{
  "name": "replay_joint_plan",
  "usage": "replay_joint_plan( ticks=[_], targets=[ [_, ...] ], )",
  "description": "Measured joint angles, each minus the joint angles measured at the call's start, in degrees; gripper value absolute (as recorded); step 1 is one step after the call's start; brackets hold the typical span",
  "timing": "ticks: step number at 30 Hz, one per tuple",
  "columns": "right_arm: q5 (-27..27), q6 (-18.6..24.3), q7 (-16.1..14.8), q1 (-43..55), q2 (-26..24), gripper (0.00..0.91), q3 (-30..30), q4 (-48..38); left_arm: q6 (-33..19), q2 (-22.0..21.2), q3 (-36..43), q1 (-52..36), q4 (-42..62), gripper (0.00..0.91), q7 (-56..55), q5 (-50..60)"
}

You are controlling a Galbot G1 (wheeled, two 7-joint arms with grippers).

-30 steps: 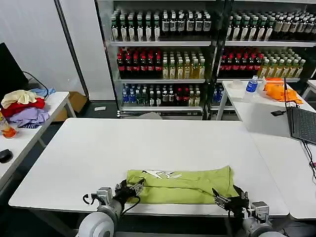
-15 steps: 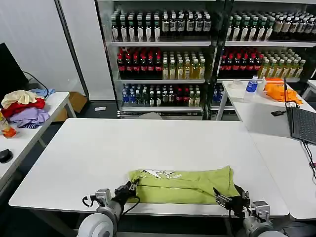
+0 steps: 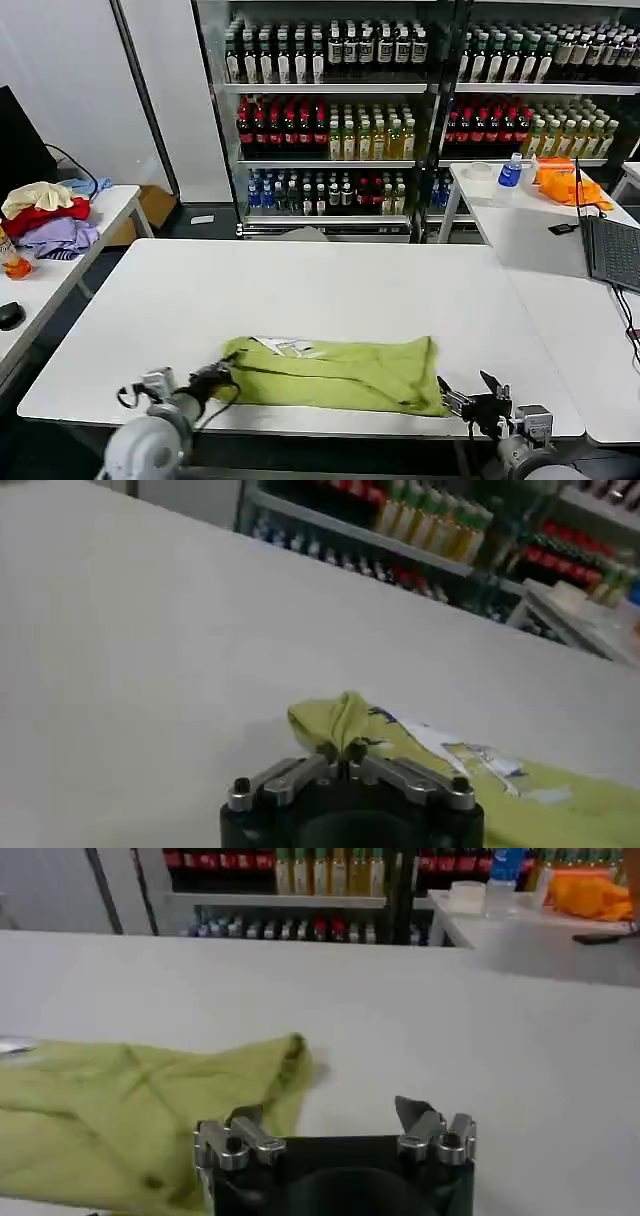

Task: Fold and organize the clothes.

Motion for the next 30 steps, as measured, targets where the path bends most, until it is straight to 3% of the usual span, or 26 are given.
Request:
replay_joint_plan(
  ticks=[7, 13, 30],
  targets=[
    [-0.02, 0.07, -0.02, 0.3, 0.26, 0.907, -0.27, 0.08, 0.66, 6.39, -8.44, -0.55, 1.73, 0.02, 0.32, -3.34],
    [-0.46, 0.04, -0.09, 0.0, 0.11, 0.907, -0.63, 0.29, 0.73, 8.03, -11.06, -0.77, -0.47, 0.02, -0.38, -7.1],
    [-1.8, 0.13, -0.1, 0.66, -0.02, 0.907, -2.31, -0.26, -1.4, -1.46, -0.24, -4.26, -7.21, 0.02, -3.32, -20.34]
  ],
)
